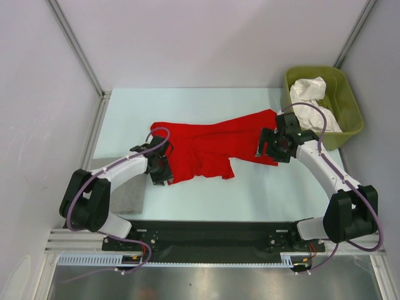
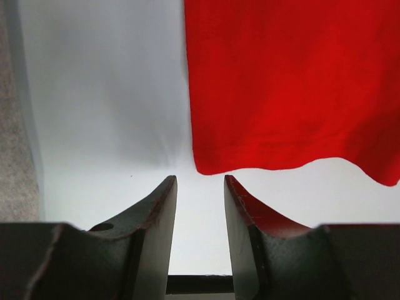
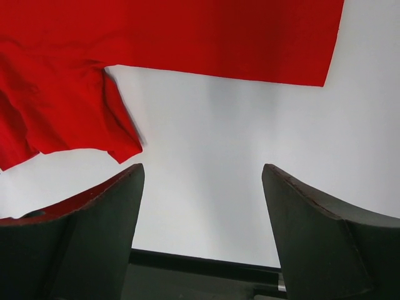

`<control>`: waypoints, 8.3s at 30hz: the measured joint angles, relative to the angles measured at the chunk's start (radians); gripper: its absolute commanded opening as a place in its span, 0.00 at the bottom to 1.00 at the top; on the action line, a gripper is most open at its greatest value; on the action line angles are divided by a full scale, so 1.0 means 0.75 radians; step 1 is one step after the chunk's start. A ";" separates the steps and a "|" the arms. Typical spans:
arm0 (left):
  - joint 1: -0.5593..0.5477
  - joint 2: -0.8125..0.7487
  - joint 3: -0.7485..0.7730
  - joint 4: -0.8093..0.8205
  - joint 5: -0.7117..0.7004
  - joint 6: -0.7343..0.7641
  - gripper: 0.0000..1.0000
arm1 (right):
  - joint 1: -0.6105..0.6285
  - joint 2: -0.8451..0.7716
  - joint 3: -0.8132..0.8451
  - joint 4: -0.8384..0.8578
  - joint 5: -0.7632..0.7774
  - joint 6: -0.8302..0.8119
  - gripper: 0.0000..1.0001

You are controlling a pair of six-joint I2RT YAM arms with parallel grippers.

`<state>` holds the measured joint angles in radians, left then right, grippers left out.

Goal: Fold and stack the t-shirts
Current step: Flatten the tshirt out

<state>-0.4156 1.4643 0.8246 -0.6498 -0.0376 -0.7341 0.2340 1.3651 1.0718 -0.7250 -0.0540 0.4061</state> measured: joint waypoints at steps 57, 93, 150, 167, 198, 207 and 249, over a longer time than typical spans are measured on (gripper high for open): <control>0.074 -0.238 0.140 0.019 -0.058 0.356 0.00 | 0.045 0.143 -0.403 0.449 0.790 0.976 0.49; 0.119 -0.278 0.178 -0.019 -0.050 0.403 0.00 | 0.151 0.444 -0.216 0.434 0.966 0.918 0.02; 0.367 0.576 2.303 1.161 -0.316 0.514 0.00 | -0.416 0.668 1.773 0.830 0.092 0.241 0.00; 0.365 0.007 2.037 1.176 -0.224 0.480 0.00 | -0.410 0.086 1.311 1.079 0.027 0.256 0.00; 0.366 -0.535 1.833 1.250 -0.109 0.341 0.00 | -0.322 -0.506 1.219 1.076 0.006 0.069 0.00; 0.367 -0.627 1.788 1.259 -0.109 0.366 0.00 | -0.244 -0.565 1.139 1.059 0.028 0.018 0.00; 0.409 0.759 1.071 1.091 -0.143 0.390 0.00 | -0.187 0.870 0.756 0.926 0.201 -0.193 0.00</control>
<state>-0.1085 2.0335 1.6276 0.1680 -0.1452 -0.4416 0.0937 2.0178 1.6390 -0.0303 0.0971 0.2611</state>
